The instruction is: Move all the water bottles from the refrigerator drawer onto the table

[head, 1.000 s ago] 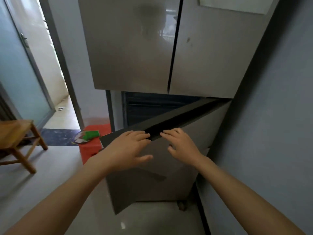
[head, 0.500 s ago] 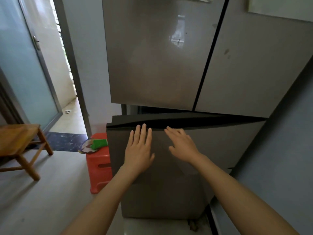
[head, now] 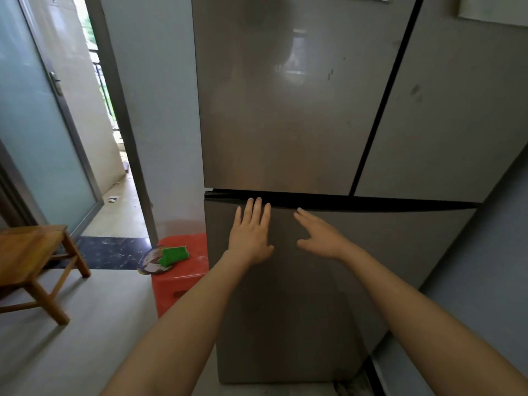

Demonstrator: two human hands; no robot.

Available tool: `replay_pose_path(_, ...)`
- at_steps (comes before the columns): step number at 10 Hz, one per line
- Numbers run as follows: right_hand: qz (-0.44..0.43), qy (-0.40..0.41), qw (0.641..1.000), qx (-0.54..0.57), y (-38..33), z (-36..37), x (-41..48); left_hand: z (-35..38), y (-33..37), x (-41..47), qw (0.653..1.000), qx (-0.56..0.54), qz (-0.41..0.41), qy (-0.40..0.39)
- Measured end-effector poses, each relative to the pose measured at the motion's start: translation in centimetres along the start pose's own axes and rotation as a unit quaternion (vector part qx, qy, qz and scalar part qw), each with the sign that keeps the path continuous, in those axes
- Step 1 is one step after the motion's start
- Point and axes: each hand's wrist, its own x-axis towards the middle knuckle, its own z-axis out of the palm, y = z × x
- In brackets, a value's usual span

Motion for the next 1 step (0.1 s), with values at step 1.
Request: replay_pose_path(1,-0.066,0.114,0.979,0.152,-0.68,-2.78,-3.03,-0.06,-0.69,1.0,1.0,-0.006,0.004,-0.017)
